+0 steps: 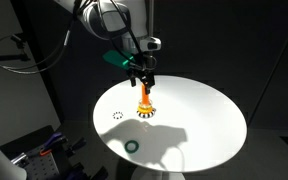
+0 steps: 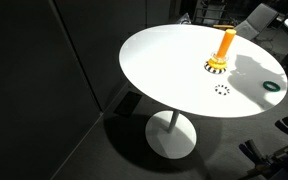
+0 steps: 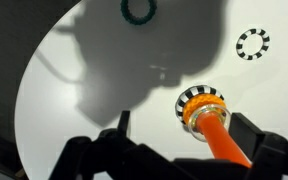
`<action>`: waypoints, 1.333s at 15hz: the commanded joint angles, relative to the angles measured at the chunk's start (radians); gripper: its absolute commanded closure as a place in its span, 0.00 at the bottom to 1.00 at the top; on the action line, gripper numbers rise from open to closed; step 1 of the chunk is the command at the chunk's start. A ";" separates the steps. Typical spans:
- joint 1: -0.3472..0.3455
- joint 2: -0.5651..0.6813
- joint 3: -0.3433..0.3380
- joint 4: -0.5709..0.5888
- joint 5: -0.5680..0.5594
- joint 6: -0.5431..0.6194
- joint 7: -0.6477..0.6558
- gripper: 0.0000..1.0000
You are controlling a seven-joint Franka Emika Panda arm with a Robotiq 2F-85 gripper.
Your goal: Remove the clear ring from the orange rod and put it on the table
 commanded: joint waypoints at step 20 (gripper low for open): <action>0.058 0.200 0.087 0.011 0.075 0.351 -0.032 0.00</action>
